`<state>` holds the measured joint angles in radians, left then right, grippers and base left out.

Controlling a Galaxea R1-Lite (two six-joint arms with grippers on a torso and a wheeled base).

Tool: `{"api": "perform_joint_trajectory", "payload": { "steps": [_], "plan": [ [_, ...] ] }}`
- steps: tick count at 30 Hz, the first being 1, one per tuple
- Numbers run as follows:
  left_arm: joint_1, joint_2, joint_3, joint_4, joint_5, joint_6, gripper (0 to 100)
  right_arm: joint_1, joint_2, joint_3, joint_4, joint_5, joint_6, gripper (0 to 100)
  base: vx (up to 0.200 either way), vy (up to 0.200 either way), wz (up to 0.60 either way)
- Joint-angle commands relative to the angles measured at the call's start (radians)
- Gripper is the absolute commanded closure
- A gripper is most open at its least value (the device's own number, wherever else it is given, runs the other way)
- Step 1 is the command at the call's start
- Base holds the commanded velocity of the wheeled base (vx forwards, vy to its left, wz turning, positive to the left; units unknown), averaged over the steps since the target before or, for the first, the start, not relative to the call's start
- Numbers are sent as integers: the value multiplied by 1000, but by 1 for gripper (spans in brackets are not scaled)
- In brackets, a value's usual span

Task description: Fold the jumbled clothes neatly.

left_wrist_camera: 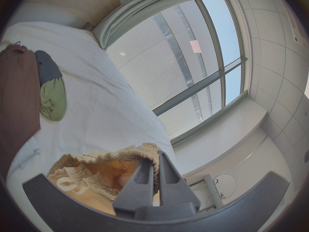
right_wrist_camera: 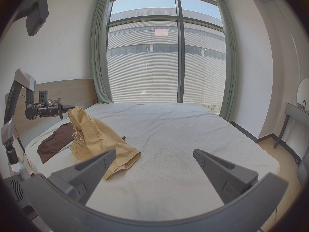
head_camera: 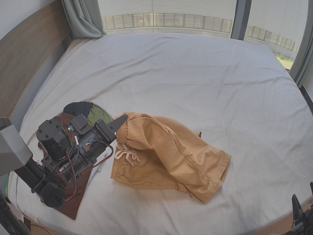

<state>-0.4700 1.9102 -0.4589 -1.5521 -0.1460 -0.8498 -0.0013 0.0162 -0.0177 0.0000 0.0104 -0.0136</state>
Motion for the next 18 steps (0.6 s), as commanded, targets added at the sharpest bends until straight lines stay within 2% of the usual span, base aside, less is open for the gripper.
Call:
{"api": "perform_joint_trajectory", "payload": {
  "steps": [1, 6, 18],
  "plan": [
    [40, 21, 8, 0, -14, 34, 100, 0, -4, 16, 0, 0, 0, 0, 0, 0, 0],
    [77, 39, 9, 0, -20, 66, 100, 0, -4, 16, 0, 0, 0, 0, 0, 0, 0],
    [106, 62, 5, 0, -17, 84, 100, -2, -4, 16, -2, 0, 0, 0, 0, 0, 0]
  ]
}}
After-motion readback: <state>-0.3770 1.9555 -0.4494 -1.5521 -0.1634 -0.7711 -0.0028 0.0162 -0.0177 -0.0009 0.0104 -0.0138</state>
